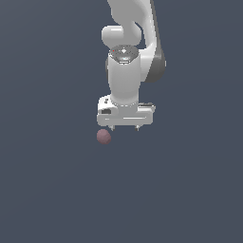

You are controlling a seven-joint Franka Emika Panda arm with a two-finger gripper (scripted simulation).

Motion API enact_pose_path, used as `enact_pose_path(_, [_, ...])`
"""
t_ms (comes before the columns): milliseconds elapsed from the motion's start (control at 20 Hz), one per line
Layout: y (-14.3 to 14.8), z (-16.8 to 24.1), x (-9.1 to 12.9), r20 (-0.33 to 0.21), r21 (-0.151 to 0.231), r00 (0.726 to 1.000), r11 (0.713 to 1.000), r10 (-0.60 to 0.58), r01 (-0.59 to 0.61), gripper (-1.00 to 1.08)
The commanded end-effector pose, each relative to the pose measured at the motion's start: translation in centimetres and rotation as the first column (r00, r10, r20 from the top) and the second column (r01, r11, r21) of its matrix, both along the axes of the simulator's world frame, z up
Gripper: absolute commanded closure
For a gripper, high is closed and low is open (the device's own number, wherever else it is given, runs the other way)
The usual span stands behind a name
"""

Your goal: Pick up the object and move it to a goal position.

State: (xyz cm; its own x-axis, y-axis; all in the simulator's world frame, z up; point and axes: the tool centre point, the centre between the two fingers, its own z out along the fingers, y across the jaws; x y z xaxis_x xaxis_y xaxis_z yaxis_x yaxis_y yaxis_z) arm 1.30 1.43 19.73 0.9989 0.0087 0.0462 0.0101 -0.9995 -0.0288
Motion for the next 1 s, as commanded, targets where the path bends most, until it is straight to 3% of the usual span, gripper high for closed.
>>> enact_pose_path(0, [0.0,0.0,0.0,0.0,0.0,1.0,1.0,0.0,0.0,-0.92])
enact_pose_path(450, [-3.3,1.5,-0.1,0.009,-0.016,0.999,0.999,-0.047,0.047,-0.92])
enact_pose_path(950, [-3.7,0.9,-0.3,0.007,-0.02,1.0,1.0,-0.011,0.011,-0.92])
